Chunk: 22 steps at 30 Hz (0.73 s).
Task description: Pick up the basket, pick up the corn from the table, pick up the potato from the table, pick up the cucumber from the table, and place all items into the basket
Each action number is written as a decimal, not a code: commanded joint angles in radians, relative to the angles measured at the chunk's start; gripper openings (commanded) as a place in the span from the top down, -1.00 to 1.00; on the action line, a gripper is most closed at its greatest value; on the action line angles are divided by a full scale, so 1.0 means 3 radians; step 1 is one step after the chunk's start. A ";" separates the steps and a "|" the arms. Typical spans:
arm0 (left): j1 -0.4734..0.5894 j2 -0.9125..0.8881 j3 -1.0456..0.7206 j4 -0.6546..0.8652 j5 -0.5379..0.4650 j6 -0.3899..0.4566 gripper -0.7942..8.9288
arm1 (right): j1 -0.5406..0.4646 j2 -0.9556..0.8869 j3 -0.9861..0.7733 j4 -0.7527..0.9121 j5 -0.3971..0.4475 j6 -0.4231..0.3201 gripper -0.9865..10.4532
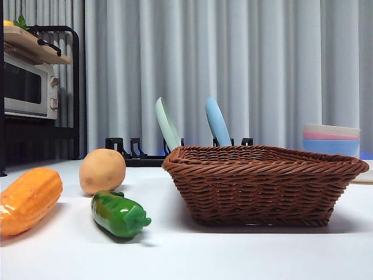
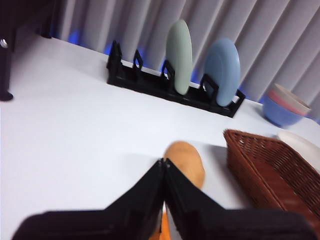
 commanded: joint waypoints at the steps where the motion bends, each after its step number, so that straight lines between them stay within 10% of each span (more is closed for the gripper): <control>1: 0.0006 0.0282 0.0224 0.0031 -0.0240 0.0170 0.85 | 0.0003 0.0364 0.0264 0.0023 -0.0024 -0.0262 0.85; 18: 0.0005 0.2575 0.1984 -0.0551 0.0935 0.0640 0.83 | 0.0004 0.2703 0.2026 -0.1074 -0.1386 -0.1523 0.80; 22: -0.0001 0.2907 0.2228 -0.0710 0.1011 0.0631 0.29 | 0.0024 0.2989 0.2138 -0.1097 -0.1399 -0.1551 0.21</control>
